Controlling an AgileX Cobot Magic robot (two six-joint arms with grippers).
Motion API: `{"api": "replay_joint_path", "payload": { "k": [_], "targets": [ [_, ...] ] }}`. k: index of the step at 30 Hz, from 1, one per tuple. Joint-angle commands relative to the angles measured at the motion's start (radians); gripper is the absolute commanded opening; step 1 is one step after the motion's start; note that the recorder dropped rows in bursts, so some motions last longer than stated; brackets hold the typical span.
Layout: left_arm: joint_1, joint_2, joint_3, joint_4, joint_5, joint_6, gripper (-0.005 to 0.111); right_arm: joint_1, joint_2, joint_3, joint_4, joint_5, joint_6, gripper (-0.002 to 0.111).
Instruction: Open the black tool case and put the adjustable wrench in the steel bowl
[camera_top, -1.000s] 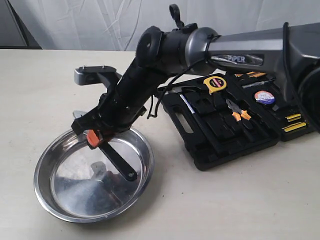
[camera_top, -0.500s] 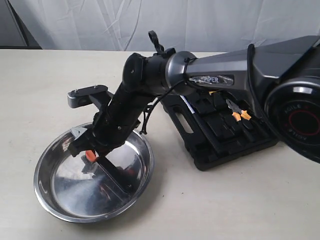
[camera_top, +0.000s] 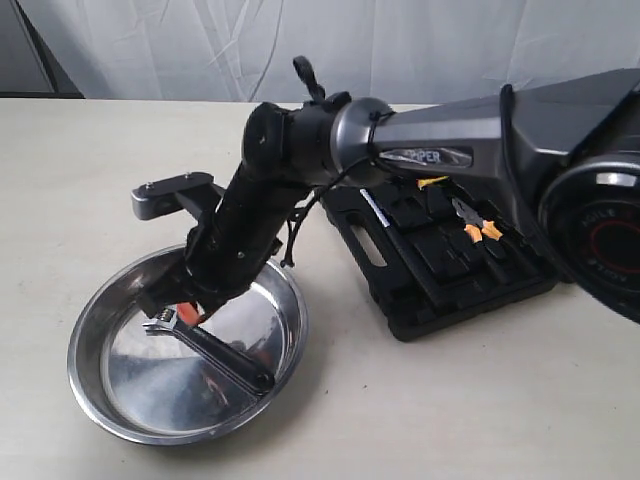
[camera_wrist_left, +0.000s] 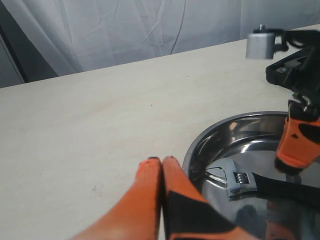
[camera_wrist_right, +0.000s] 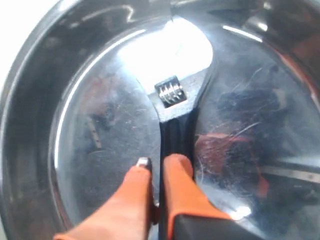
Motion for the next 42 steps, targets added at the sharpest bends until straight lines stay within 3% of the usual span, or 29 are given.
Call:
{"api": "replay_joint_path", "payload": {
  "k": [1,11,23,30,34,38,42],
  "targets": [
    [-0.008,-0.005,0.002,-0.004,-0.014,-0.004,0.000,-0.001,-0.154,0.009,-0.034,0.012,-0.001,0.000],
    [-0.008,-0.005,0.002,-0.004,-0.014,-0.004,0.000,0.001,-0.673,0.258,-0.368,0.015,0.162,0.000],
    [-0.008,-0.005,0.002,-0.004,-0.014,-0.004,0.000,0.001,-0.780,0.267,-0.441,0.098,0.140,0.000],
    [-0.008,-0.005,0.002,-0.004,-0.014,-0.004,0.000,-0.024,-0.938,0.530,-0.525,-0.219,0.205,0.000],
    [-0.008,-0.005,0.002,-0.004,-0.014,-0.004,0.000,-0.130,-1.128,0.828,-0.507,-0.538,0.340,0.000],
    [-0.008,-0.005,0.002,-0.004,-0.014,-0.004,0.000,-0.383,-1.455,1.277,-0.306,-1.052,0.368,0.000],
    [-0.008,-0.005,0.002,-0.004,-0.014,-0.004,0.000,-0.610,-1.753,1.509,-0.269,-1.114,0.395,0.000]
  ]
}}
